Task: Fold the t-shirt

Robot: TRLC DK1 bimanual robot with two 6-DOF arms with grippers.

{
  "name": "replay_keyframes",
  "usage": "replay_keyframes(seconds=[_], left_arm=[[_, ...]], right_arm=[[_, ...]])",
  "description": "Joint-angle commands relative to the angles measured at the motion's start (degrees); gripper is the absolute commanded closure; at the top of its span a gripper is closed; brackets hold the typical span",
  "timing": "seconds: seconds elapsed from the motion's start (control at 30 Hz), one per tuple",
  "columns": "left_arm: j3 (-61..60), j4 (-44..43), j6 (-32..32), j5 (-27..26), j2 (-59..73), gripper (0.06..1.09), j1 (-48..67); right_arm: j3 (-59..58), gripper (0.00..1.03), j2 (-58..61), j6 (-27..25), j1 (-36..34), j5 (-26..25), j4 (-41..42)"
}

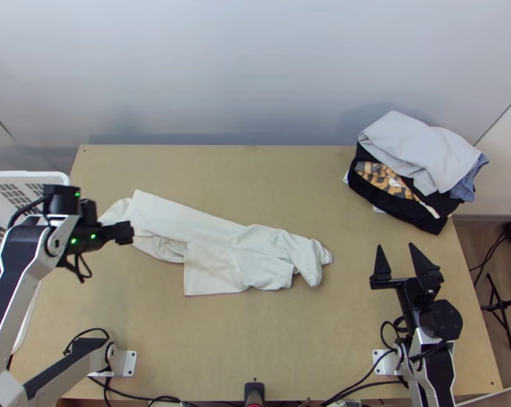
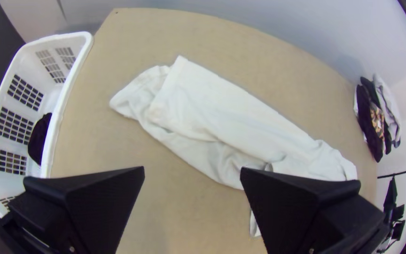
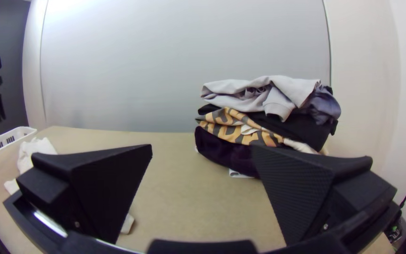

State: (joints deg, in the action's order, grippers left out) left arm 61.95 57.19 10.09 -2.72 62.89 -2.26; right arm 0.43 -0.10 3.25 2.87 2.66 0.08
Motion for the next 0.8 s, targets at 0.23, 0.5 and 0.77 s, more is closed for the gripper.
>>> replay_keyframes(seconds=[0.23, 0.5, 0.77], left_arm=[[-3.6, -0.1, -0.7, 0.0, -0.8, 0.1, -5.0], [-7.0, -5.0, -3.1, -0.3, 3.4, 0.1, -4.4], [-8.1, -9.9, -3.4, -0.4, 4.9, 0.1, -1.3]], right_arm=[[0.3, 0.04, 1.8, 4.7, 6.3, -2.2, -1.2], [12.5, 0.04, 18.0, 4.3, 9.1, -1.9, -8.8], [39.3, 0.04, 38.2, -4.0, 29.9, -2.8, -30.8]])
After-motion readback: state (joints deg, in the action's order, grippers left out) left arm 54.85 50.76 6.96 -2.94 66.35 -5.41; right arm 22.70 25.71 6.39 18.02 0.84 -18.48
